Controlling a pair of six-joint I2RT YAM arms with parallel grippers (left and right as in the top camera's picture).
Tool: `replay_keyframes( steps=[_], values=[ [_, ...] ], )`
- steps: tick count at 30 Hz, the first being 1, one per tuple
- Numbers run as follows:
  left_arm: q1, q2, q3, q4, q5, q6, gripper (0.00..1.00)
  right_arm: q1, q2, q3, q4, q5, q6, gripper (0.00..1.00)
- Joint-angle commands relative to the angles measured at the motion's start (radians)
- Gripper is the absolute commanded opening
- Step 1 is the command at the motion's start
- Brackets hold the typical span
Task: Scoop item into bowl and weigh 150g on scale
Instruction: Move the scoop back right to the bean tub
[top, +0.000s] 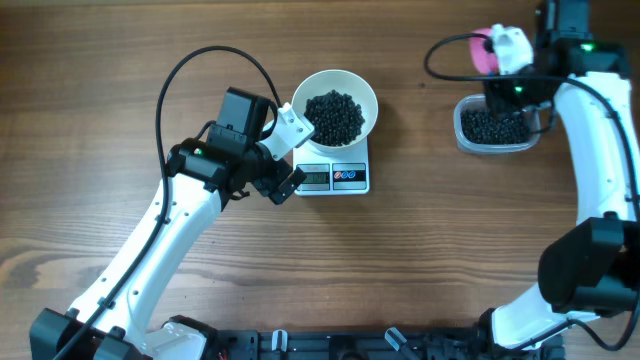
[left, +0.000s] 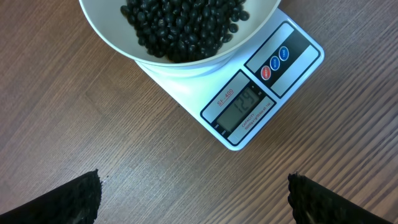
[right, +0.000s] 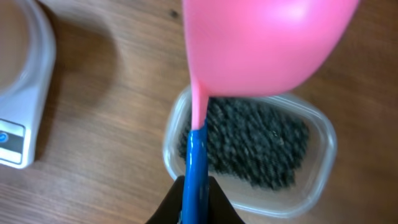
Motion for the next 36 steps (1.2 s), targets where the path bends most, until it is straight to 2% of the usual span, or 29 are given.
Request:
replay_keyframes(
  steps=[1,9,14,18,25,36],
  values=[
    [0.002,-0.008,-0.003,-0.001,0.016,0.020,1.00,-0.059,-0.015,-0.035,-0.010,0.052,0.014,0.04],
    [0.002,-0.008,-0.003,-0.001,0.016,0.020,1.00,-0.079,-0.015,-0.192,0.005,0.188,-0.019,0.04],
    [0.002,-0.008,-0.003,-0.001,0.016,0.020,1.00,-0.078,-0.015,-0.269,0.092,0.236,-0.011,0.04],
    [0.002,-0.008,-0.004,-0.001,0.016,0.020,1.00,-0.078,-0.014,-0.280,0.111,0.288,-0.018,0.04],
    [0.002,-0.008,-0.004,-0.001,0.016,0.020,1.00,-0.075,0.017,-0.280,0.084,0.401,-0.118,0.04],
    [0.002,-0.008,-0.003,-0.001,0.016,0.020,1.00,-0.075,0.043,-0.280,0.020,0.410,-0.144,0.04]
  ],
)
